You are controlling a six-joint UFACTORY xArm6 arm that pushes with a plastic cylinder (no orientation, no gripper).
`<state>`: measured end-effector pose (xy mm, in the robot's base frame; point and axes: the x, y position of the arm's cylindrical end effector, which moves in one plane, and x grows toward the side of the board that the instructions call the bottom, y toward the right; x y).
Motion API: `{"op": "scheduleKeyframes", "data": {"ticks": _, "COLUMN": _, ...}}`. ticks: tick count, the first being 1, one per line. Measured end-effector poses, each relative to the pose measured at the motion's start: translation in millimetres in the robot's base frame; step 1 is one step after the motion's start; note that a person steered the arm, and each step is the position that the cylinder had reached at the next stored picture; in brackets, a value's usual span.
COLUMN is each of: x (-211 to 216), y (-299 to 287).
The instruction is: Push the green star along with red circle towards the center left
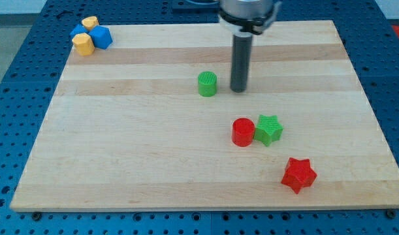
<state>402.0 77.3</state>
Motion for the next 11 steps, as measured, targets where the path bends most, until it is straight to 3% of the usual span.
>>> {"op": "scheduleKeyframes", "data": {"ticks": 2, "x": 55, "y": 67}}
{"op": "scheduleKeyframes", "data": {"ticks": 4, "x": 115, "y": 48}}
{"op": "scheduleKeyframes", "data": {"ticks": 7, "x": 79, "y": -33}}
{"op": "scheduleKeyframes", "data": {"ticks": 11, "x": 109, "y": -126}}
